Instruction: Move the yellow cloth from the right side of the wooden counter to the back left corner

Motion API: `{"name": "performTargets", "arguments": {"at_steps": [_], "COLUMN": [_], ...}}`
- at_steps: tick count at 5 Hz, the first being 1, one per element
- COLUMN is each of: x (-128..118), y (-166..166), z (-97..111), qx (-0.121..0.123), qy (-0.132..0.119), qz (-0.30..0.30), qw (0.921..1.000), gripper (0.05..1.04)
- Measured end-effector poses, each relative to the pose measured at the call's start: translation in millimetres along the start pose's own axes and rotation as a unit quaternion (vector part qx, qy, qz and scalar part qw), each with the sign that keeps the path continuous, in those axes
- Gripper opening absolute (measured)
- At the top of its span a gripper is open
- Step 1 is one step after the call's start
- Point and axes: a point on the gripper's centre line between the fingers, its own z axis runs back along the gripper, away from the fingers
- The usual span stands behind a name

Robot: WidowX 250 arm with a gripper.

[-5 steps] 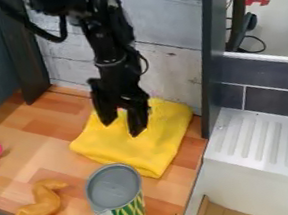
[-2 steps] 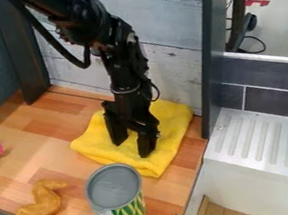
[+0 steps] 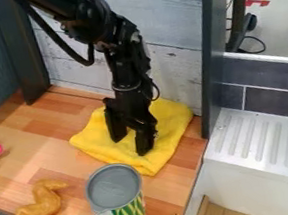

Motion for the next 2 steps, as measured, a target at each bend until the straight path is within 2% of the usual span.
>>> {"name": "performTargets", "arguments": {"at_steps": [1,2], "x": [2,-12], "y": [37,85], "z": [-1,-3], "qx": [0.017,0.037], "qy": [0.016,0.033], "qz": [0.017,0.042], "qw": [0.9996,0.9979], "gripper": [1.001,1.001]}}
